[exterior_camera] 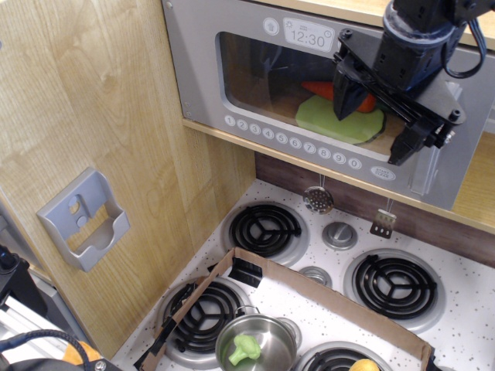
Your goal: Close microwave
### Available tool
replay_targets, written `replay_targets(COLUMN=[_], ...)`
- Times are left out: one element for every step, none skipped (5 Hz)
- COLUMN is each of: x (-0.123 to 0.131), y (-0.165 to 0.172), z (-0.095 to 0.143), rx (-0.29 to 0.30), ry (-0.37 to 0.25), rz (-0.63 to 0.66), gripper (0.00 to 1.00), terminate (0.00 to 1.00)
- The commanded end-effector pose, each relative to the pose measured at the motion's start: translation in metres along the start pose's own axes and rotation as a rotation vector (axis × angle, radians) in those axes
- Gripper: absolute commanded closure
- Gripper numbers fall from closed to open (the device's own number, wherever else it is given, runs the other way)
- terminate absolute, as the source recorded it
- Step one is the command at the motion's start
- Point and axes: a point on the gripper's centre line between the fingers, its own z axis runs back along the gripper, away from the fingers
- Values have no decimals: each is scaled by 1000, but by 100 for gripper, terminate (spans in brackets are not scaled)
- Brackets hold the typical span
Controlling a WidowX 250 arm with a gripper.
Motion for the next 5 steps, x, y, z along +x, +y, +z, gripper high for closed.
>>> replay_targets(x=[12, 12, 12, 12, 12], y=[4, 4, 4, 4, 4], z=[25, 25, 25, 25, 25], rx=[0, 0, 0, 0, 0], ry=[-58, -58, -58, -58, -58], rz=[20, 20, 20, 20, 20], gripper=[0, 0, 0, 0, 0], terminate=[0, 0, 0, 0, 100])
